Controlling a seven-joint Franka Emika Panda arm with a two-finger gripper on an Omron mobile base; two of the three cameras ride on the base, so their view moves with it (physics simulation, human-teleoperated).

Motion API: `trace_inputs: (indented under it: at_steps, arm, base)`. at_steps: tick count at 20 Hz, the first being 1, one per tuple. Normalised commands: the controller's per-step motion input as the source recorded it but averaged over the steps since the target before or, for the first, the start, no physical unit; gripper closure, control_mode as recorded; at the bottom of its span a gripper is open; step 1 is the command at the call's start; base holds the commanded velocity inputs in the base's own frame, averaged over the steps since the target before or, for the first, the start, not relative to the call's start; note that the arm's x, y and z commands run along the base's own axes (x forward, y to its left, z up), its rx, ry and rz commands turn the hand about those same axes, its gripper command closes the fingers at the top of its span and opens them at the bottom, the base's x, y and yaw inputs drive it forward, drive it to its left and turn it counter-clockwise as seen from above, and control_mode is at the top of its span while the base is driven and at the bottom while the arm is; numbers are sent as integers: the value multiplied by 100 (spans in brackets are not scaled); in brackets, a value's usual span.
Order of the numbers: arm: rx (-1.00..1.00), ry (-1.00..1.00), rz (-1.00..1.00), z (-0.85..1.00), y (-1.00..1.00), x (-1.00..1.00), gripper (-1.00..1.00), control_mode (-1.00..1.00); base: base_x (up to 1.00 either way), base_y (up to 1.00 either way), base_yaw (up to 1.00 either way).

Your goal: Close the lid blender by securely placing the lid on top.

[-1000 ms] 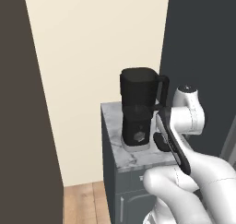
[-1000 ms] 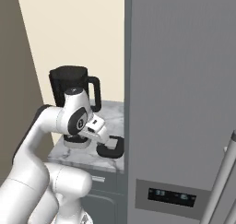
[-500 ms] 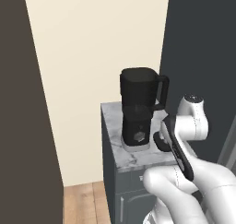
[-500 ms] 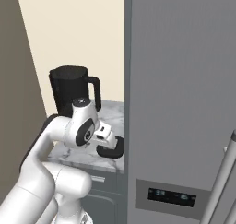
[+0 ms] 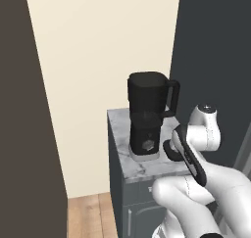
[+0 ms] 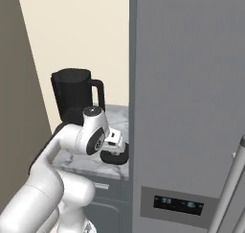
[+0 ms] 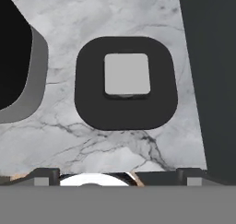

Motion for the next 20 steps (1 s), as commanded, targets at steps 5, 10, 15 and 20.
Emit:
trace_inputs:
  at_steps: [5, 10, 15, 20]
  arm:
    - [0, 0, 10, -11, -2, 35, -100, -100]
    - [0, 0, 3, -14, 0, 32, -100, -100]
    - [0, 0, 0, -21, -3, 22, -100, -100]
    - [0, 0, 0, -22, -4, 13, -100, -100]
  base:
    - [0, 0, 0]
    - [0, 0, 0]
    - [0, 0, 0]
    - [0, 0, 0]
